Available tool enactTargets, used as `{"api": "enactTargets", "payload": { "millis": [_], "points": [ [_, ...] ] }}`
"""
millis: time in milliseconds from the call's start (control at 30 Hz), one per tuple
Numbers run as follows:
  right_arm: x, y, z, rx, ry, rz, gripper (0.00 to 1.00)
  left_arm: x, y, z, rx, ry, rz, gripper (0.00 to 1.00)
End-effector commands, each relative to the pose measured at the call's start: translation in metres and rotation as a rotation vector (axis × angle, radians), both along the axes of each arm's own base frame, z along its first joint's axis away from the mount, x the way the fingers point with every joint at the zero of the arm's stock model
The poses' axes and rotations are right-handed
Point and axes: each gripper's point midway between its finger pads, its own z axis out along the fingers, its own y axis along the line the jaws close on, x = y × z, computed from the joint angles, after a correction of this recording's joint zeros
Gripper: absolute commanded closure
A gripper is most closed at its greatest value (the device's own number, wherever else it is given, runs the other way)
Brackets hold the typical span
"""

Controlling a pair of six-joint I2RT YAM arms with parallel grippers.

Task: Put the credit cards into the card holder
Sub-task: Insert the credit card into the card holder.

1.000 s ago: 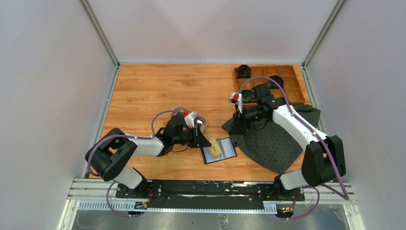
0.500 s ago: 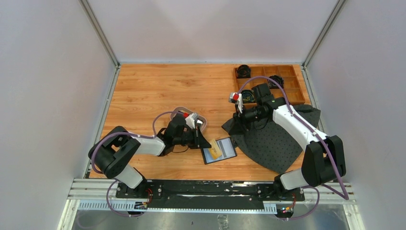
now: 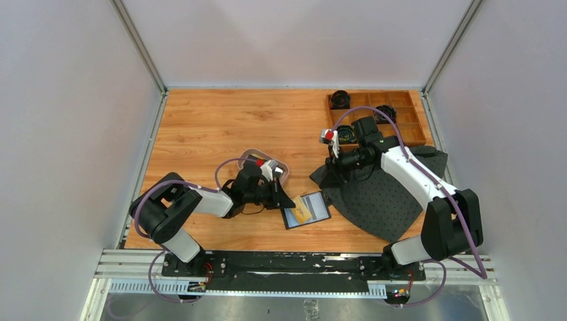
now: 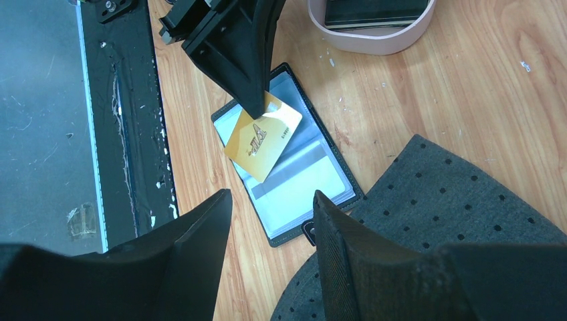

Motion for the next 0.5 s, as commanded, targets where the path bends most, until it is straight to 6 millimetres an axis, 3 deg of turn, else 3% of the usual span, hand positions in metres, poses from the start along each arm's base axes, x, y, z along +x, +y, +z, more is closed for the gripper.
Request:
{"api": "enactTargets", "payload": {
  "millis": [0, 233, 467],
  "points": [
    [0.005, -0.003, 0.003, -0.002, -0.013, -0.003, 0.48, 0.004, -0.004, -0.006, 0.016, 0.002, 0.016, 1.0],
    [0.009, -0.007, -0.02, -0.07, 0.04, -0.02, 0.49, 0.004, -0.005, -0.01, 0.026, 0.012, 0.021, 1.0],
    [0.008, -0.007, -0.047, -0.162, 0.114, -0.01, 0.58, 0.004, -0.004, -0.016, 0.061, 0.029, 0.018, 1.0]
  ]
}}
